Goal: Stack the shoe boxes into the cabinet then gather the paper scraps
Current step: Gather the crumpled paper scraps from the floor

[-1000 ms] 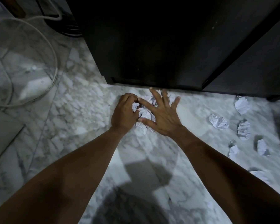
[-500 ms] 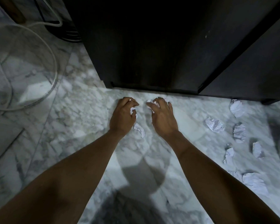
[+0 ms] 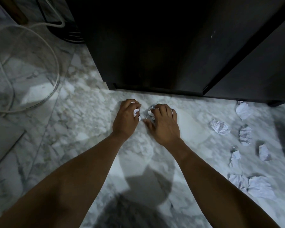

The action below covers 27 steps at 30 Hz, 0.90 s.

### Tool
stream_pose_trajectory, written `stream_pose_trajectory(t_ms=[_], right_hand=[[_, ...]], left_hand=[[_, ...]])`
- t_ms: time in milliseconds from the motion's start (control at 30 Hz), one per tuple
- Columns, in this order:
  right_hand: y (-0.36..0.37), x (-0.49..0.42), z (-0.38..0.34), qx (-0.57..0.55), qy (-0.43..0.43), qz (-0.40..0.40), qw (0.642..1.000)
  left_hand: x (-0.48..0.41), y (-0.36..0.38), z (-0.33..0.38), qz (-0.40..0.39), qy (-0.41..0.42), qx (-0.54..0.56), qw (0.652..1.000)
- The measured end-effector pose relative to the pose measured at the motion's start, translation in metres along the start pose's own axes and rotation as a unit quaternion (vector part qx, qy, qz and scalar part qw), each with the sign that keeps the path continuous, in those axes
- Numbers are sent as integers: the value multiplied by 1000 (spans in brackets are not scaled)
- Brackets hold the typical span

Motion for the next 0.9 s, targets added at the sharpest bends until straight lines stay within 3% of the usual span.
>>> stream_pose_trajectory(t_ms=[500,633,767,900], right_hand=[[-2,-12,0,21,62,-51,997],[-2,-11,0,34,63,-54,996],[-3,-11,0,37,62,-55,996],[-5,-11,-3,33,63,-61,996]], left_hand=[[2,-3,5,-32,46,-25,998],[1,-3,5,-44,11,-19,999],[0,-1,4,-57,38,-59,996],[0,-5,7,-64,24,-30,997]])
Point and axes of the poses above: each hand's wrist, its own x-axis away from the middle knuckle, its own y-axis out of the palm, z = x × y, the point moved 3 cm from there along -x, towards the middle knuckle, and after that the axes turned 15 degrees about -x, right-handed, at the moved point
